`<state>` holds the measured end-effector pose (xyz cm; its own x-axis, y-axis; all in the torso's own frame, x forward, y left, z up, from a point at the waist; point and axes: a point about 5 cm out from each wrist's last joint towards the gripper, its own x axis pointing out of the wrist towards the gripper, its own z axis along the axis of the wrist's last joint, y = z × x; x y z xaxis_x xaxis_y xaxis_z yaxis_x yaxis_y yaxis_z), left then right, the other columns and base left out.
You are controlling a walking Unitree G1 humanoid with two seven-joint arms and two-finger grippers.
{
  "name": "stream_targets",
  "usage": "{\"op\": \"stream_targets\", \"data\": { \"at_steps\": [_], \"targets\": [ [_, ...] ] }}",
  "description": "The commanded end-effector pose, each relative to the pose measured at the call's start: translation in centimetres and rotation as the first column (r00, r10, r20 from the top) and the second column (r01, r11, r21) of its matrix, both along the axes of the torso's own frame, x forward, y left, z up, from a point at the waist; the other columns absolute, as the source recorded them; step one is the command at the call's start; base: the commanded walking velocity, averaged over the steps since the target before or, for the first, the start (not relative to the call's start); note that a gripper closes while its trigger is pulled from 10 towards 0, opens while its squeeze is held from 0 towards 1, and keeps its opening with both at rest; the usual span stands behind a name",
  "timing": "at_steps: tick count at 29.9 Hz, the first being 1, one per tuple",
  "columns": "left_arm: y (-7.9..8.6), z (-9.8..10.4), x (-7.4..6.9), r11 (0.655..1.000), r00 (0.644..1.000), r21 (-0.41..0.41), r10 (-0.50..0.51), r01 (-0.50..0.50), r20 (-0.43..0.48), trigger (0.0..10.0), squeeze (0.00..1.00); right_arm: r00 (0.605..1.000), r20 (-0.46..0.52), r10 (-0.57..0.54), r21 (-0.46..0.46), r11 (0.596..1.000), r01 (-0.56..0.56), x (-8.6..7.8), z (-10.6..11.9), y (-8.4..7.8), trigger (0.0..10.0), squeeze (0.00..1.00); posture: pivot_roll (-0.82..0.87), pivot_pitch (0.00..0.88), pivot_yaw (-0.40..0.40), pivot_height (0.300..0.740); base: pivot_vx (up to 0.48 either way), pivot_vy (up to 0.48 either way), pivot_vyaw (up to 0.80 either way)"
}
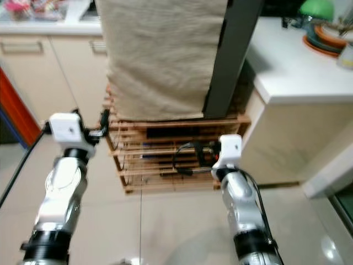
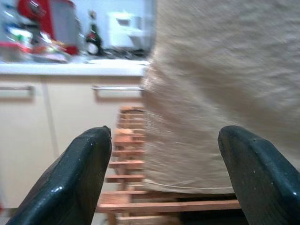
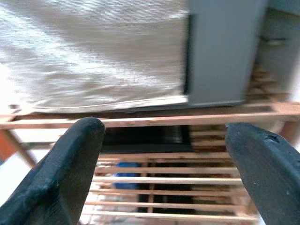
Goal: Restocking fridge
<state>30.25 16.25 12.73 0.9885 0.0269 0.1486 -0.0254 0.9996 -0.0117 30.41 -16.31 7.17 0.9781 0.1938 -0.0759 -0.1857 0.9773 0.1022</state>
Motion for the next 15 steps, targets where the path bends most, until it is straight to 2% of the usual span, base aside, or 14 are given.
{"op": "stream_targets", "data": {
  "at_steps": [1, 10, 15],
  "targets": [
    [-0.41, -1.23, -0.25, 1.0, 0.998, -0.007, -0.013, 0.013, -0.062, 10.0, 0.0, 0.999, -0.005, -0.042, -0.013, 0.999, 0.042, -0.18, -0.3, -1.0, 10.0, 0.0, -0.05, 0.0, 0.004, 0.74, 0.315, 0.364, 0.0],
    [0.12, -1.81, -0.34, 1.0, 0.996, 0.012, -0.018, 0.019, -0.086, 10.0, 0.0, 0.999, -0.002, -0.049, -0.013, 0.999, 0.049, -0.11, -0.49, -0.89, 10.0, 0.0, -0.04, 0.0, 0.005, 0.74, 0.315, 0.363, 0.0],
    [0.12, -2.0, -0.61, 0.999, 0.996, 0.024, -0.04, 0.042, -0.085, 10.0, 0.0, 0.999, -0.017, -0.051, -0.015, 0.999, 0.05, -0.24, -0.86, -0.87, 10.0, 0.0, -0.03, 0.0, 0.007, 0.74, 0.0, 0.458, 0.0]
  ]
}}
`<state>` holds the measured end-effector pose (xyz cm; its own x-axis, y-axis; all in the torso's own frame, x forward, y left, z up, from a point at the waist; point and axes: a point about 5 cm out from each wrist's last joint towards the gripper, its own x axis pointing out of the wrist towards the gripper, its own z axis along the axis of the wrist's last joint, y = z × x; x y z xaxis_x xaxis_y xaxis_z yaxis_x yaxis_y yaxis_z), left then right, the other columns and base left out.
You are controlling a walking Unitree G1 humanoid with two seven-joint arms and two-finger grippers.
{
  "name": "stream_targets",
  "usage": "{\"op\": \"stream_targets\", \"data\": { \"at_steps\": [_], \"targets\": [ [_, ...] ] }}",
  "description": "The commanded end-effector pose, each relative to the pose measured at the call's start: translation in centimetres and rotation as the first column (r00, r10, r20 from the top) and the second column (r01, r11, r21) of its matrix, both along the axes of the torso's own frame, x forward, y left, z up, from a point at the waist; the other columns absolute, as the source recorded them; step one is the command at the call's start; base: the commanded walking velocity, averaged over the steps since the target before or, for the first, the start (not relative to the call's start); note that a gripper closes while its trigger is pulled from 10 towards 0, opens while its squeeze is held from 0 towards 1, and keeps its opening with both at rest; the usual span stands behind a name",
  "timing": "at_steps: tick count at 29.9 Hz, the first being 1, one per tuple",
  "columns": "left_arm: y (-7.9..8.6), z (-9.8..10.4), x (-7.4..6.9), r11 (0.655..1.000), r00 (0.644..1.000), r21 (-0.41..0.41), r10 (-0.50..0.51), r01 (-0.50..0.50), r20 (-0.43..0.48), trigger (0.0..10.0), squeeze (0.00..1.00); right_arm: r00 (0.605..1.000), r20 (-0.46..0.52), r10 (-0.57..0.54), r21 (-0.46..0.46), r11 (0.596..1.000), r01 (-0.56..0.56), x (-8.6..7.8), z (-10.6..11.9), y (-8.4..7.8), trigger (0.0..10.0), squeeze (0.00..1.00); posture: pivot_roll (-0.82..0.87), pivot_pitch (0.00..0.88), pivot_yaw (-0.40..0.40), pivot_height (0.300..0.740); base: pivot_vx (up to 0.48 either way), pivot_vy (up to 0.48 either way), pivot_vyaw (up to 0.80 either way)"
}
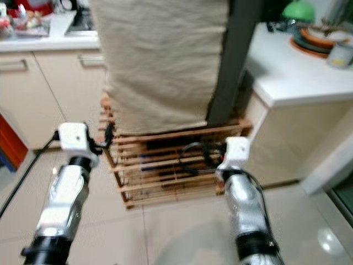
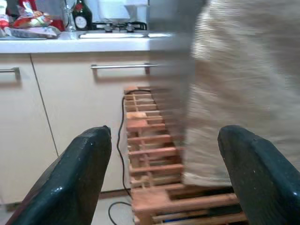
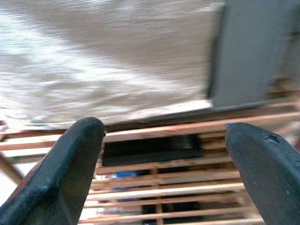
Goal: Restocking fridge
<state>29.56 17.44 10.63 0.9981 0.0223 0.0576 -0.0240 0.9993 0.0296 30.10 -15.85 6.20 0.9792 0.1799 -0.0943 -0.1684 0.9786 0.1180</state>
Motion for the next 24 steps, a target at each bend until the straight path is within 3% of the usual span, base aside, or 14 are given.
{"op": "stream_targets", "data": {
  "at_steps": [1, 12, 15, 24],
  "targets": [
    [-1.18, 0.14, -0.06, 0.998, 0.998, -0.015, -0.054, 0.054, 0.02, 10.0, 0.0, 0.999, 0.001, -0.033, -0.03, 0.999, 0.033, 0.04, 0.02, -1.35, 10.0, 0.0, -0.03, 0.0, 0.007, 0.74, 0.0, 0.48, -0.49],
    [-1.07, -0.09, -0.46, 0.997, 0.997, -0.011, -0.071, 0.071, 0.027, 10.0, 0.0, 0.999, 0.001, -0.038, -0.041, 0.998, 0.038, -0.06, -0.12, -1.53, 10.0, 0.0, -0.03, 0.0, 0.005, 0.74, 0.0, 0.48, -0.77],
    [-1.06, -0.47, -0.53, 0.996, 0.996, 0.006, -0.09, 0.09, 0.01, 10.0, 0.0, 0.996, 0.054, -0.067, -0.085, 0.994, 0.072, -0.03, 0.4, -1.96, 10.0, 0.0, -0.04, 0.0, 0.001, 0.74, 0.0, 0.48, -0.77],
    [-0.95, -0.55, -0.13, 0.995, 0.995, 0.015, -0.103, 0.103, -0.006, 10.0, 0.0, 0.994, 0.078, -0.081, -0.11, 0.99, 0.089, 0.12, 0.65, -2.04, 10.0, 0.0, -0.03, 0.0, 0.0, 0.74, 0.0, 0.48, -0.77]
  ]
}}
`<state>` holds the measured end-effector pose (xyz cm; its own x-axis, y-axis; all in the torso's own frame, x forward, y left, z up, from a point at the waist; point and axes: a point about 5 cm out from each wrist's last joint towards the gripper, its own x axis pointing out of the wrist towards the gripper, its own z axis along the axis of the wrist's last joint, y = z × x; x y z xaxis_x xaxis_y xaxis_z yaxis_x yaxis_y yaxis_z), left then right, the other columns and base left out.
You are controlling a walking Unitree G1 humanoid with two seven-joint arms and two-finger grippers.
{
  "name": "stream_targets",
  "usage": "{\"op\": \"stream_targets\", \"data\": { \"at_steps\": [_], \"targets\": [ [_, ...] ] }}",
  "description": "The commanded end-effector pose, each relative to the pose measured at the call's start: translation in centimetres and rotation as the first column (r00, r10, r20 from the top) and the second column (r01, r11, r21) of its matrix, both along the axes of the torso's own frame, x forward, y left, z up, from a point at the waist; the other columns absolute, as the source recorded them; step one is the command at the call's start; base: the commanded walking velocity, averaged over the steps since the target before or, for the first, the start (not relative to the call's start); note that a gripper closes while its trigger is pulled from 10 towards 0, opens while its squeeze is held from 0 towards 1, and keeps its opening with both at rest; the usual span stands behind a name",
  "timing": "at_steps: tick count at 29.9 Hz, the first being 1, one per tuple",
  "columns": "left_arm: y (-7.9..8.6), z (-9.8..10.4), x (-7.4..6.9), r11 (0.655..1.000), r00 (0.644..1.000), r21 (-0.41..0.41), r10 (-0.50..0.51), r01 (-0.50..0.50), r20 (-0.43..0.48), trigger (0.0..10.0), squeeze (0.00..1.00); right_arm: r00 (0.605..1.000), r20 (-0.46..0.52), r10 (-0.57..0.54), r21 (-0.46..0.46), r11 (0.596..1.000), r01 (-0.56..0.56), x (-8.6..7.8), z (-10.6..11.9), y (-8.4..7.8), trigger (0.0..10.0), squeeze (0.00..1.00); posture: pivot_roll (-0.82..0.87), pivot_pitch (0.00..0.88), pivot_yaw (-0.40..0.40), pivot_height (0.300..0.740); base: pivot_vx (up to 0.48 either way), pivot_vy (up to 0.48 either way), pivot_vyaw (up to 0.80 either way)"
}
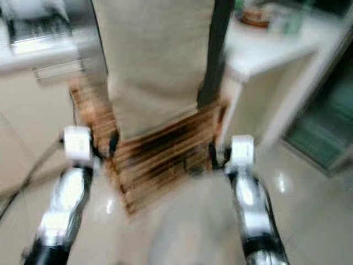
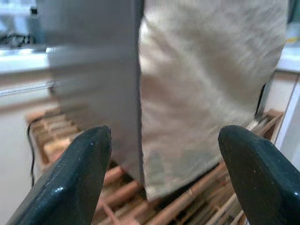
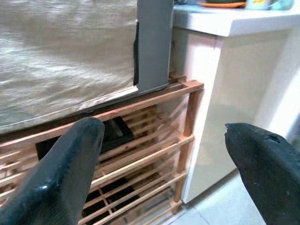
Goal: Restocking fridge
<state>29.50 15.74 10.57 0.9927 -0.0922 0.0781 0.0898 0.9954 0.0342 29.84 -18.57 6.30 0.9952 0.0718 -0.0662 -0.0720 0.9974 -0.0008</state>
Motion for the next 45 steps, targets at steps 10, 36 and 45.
{"op": "stream_targets", "data": {
  "at_steps": [10, 36, 45],
  "targets": [
    [0.9, -0.4, 0.2, 1.0, 1.0, 0.029, -0.008, 0.009, -0.026, 10.0, 0.0, 1.0, 0.023, 0.015, -0.001, 1.0, -0.015, 0.3, 0.1, 1.0, 10.0, 0.0, -0.02, 0.0, -0.004, 0.74, 0.0, 0.48, -0.77],
    [-0.7, 3.6, 1.0, 0.998, 0.992, -0.037, -0.045, 0.049, 0.118, 10.0, 0.0, 0.999, 0.04, 0.011, -0.006, 1.0, -0.011, 0.4, 0.2, 0.7, 10.0, 0.0, -0.03, 0.0, -0.001, 0.74, 0.0, 0.332, -0.53],
    [-4.0, 5.2, 3.4, 0.989, 0.986, -0.044, -0.135, 0.14, 0.102, 10.0, 0.0, 0.999, 0.033, 0.035, -0.006, 0.999, -0.035, 0.3, 0.0, 1.1, 10.0, 0.0, -0.04, 0.0, -0.009, 0.74, 0.0, 0.0, 0.0]
  ]
}}
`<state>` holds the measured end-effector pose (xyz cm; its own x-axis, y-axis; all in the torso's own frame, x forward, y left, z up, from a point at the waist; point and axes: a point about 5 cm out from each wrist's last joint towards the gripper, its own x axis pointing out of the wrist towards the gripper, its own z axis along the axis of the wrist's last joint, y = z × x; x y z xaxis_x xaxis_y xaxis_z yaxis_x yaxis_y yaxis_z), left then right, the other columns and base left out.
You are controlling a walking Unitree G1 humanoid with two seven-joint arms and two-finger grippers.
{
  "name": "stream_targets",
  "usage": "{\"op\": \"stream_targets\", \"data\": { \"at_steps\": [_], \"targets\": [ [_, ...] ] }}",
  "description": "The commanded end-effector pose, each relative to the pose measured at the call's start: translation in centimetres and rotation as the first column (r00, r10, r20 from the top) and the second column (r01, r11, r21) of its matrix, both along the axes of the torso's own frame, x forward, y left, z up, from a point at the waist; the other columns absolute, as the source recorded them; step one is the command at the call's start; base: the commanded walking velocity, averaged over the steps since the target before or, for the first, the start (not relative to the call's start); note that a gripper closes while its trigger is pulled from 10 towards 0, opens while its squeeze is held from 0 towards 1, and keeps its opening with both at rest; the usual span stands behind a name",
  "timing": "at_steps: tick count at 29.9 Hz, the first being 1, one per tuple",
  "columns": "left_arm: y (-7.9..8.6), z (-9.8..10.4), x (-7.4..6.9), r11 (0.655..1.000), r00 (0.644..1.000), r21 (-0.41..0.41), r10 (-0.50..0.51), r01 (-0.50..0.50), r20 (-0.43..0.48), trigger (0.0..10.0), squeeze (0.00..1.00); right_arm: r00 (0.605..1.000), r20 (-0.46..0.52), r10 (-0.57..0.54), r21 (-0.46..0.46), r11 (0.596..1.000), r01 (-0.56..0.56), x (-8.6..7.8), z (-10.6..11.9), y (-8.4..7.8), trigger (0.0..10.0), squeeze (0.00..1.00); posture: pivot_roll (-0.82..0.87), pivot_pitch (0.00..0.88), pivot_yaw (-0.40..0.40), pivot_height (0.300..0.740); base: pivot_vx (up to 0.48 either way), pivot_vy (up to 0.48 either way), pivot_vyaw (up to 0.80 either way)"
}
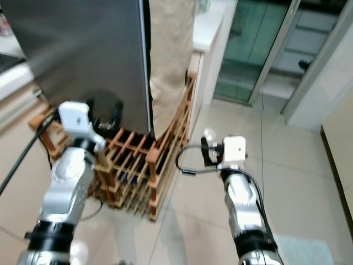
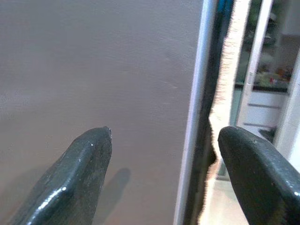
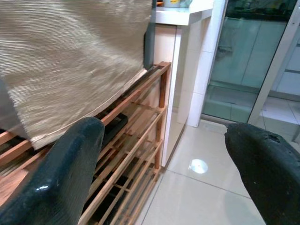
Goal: Restocking fridge
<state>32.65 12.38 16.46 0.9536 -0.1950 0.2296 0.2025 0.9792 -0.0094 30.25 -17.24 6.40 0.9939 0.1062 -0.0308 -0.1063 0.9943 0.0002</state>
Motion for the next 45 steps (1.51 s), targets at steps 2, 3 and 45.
{"op": "stream_targets", "data": {
  "at_steps": [2, 3, 45],
  "targets": [
    [-0.7, -0.6, 0.4, 0.999, 0.999, 0.029, -0.024, 0.025, -0.045, 10.0, 0.0, 1.0, -0.002, 0.005, -0.011, 1.0, -0.005, -0.2, -0.2, -0.1, 10.0, 0.0, -0.05, 0.0, 0.0, 0.74, 0.0, 0.0, 0.0],
    [-0.7, -0.6, 0.4, 0.999, 0.999, 0.029, -0.024, 0.025, -0.045, 10.0, 0.0, 1.0, -0.002, 0.005, -0.011, 1.0, -0.005, -0.2, -0.2, -0.1, 10.0, 0.0, -0.05, 0.0, 0.0, 0.74, 0.0, 0.0, 0.0],
    [2.8, -2.6, -6.5, 0.999, 0.999, 0.013, 0.05, -0.05, -0.022, 10.0, 0.0, 0.992, 0.108, -0.07, -0.028, 0.997, 0.073, -3.7, 2.0, -1.2, 10.0, 0.0, -0.05, 0.0, 0.01, 0.74, 0.212, 0.0, -0.11]
  ]
}}
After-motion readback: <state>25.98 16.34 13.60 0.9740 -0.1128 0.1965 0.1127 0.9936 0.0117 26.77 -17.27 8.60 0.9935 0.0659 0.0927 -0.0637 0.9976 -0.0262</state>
